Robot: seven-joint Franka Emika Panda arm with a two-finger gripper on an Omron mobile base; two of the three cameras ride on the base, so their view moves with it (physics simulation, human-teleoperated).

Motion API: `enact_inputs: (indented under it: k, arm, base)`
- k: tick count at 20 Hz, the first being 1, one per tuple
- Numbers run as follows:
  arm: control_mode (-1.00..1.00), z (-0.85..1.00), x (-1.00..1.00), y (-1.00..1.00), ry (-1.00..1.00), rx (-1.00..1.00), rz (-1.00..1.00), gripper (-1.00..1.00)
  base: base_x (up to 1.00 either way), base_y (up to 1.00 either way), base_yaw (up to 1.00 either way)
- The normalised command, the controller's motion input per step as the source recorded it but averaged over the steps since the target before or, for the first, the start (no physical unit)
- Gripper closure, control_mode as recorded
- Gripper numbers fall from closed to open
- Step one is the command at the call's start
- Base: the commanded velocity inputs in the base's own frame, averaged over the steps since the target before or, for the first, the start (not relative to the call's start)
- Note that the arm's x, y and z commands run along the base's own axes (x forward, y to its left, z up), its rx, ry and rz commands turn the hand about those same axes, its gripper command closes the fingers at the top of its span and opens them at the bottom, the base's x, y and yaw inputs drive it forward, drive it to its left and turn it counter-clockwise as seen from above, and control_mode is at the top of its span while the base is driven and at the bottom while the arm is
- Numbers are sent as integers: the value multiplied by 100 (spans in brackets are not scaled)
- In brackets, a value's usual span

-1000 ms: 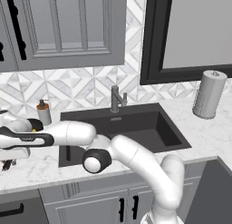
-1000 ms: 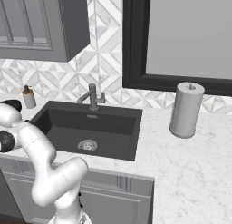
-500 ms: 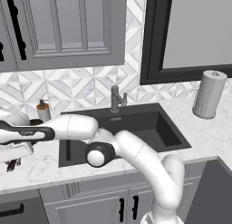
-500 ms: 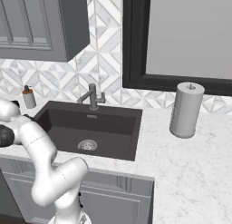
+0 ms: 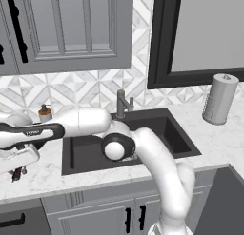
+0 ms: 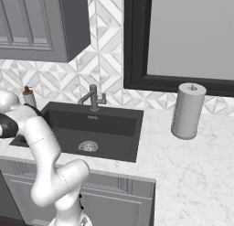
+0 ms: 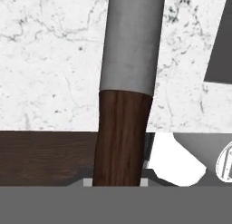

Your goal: Pick the pan and sponge and place them into the sink. Then turn on the water.

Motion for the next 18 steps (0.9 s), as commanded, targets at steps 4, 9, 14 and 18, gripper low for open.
enact_inputs:
  k: [4, 9, 14, 18]
  arm:
    - [-100, 0, -54, -95, -19, 35, 0, 100]
    - [-100, 9, -21, -96, -14, 33, 0, 100]
    - [-100, 57, -13, -65, -5, 25, 0, 100]
    - [-100, 81, -14, -27, 1, 12, 0, 100]
  base:
    - [0, 0, 0]
    - [0, 0, 0]
    - [0, 0, 0]
    - [0, 0, 0]
